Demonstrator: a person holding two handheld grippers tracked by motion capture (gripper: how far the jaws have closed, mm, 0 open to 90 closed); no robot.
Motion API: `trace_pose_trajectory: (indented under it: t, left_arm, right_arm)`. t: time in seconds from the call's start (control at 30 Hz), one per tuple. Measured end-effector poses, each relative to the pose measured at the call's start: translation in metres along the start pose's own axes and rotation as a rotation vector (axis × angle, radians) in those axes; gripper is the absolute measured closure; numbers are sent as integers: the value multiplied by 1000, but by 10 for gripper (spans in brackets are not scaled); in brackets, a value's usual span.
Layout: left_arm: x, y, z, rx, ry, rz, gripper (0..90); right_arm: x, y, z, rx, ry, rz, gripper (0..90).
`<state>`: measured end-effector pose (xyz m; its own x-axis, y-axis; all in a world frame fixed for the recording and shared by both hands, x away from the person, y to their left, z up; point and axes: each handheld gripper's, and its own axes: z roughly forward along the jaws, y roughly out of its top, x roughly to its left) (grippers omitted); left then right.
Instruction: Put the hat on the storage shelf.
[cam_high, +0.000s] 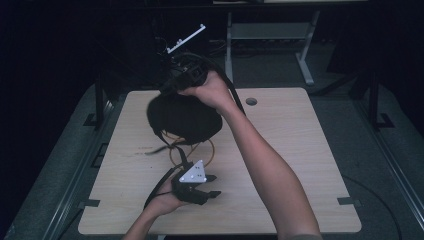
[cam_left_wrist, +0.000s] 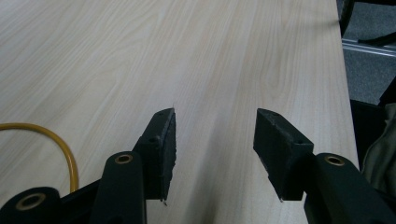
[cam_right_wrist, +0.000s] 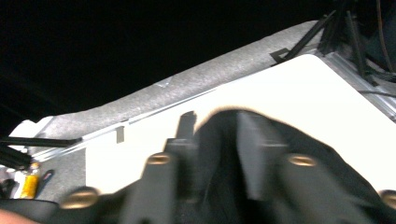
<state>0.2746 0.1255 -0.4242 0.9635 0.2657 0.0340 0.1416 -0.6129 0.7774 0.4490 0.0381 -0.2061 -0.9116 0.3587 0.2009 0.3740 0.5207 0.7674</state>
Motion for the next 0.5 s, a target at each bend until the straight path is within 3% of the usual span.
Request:
trace_pose_trajectory:
  t: [0.07,0.33,0.5]
  left_arm:
    - [-1,-1,0,6,1,7,486]
    - [-2,0,0,6,-3,-3,478]
    - [-2,-2,2,14,4,-9,465]
  right_arm:
    - [1,-2,-2,-6,16,14,553]
    - [-4,-18,-19,3,-31,13,442]
    - [-8,-26,-32,-25,-33,31,409]
